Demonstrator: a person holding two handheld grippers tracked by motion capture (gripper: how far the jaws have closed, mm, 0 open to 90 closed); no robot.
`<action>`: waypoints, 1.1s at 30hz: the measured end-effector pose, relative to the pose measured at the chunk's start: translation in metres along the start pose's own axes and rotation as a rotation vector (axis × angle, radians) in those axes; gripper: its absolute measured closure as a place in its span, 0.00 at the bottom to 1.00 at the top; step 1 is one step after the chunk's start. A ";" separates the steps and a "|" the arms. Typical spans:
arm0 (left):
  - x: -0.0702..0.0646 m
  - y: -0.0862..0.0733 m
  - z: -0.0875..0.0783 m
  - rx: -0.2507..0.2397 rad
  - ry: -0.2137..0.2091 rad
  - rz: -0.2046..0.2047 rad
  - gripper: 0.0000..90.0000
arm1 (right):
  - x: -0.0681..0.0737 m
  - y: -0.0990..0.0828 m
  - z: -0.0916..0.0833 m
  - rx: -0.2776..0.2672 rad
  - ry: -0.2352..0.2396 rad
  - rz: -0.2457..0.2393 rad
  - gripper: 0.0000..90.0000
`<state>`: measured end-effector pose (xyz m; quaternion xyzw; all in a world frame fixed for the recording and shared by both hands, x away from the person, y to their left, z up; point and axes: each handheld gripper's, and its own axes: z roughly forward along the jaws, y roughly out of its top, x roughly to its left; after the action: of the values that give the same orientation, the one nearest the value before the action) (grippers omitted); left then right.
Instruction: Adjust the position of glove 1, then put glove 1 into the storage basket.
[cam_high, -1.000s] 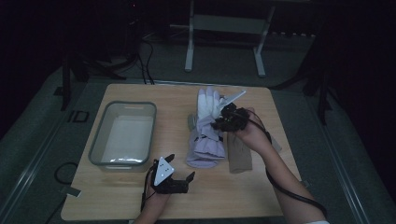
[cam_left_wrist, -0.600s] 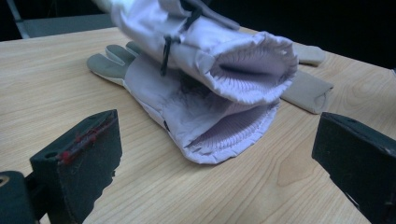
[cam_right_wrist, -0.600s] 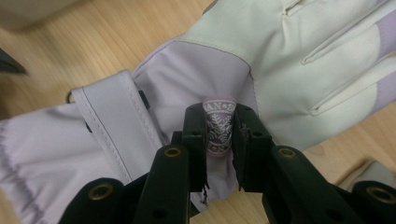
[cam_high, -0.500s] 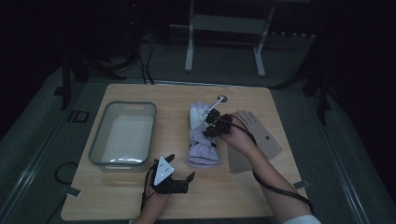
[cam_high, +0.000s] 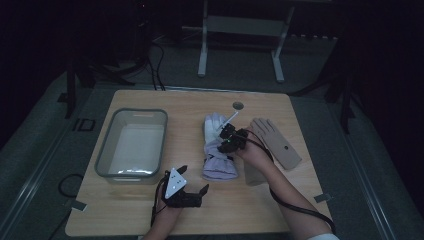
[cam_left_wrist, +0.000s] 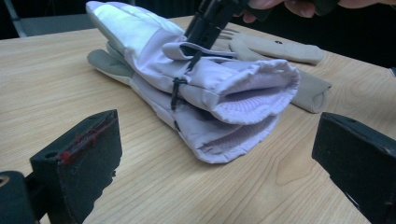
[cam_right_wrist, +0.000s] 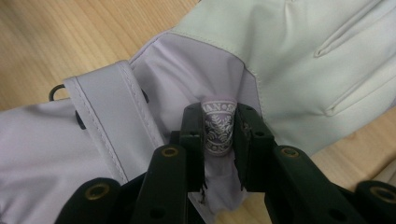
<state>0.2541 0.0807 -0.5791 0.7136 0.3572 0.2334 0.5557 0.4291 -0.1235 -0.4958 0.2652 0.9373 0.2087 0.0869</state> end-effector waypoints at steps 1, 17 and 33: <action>0.000 0.000 0.000 0.000 0.001 0.001 0.02 | 0.000 -0.002 -0.001 -0.001 0.002 0.001 0.83; 0.000 0.000 0.001 0.006 -0.004 0.004 0.02 | 0.006 -0.039 -0.020 -0.015 0.024 -0.010 0.81; 0.005 0.001 0.001 0.042 0.025 -0.041 0.03 | 0.003 -0.051 -0.057 -0.133 0.030 -0.006 0.54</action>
<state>0.2576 0.0838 -0.5788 0.7146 0.3834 0.2235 0.5407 0.3874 -0.1805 -0.4668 0.2529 0.9234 0.2743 0.0907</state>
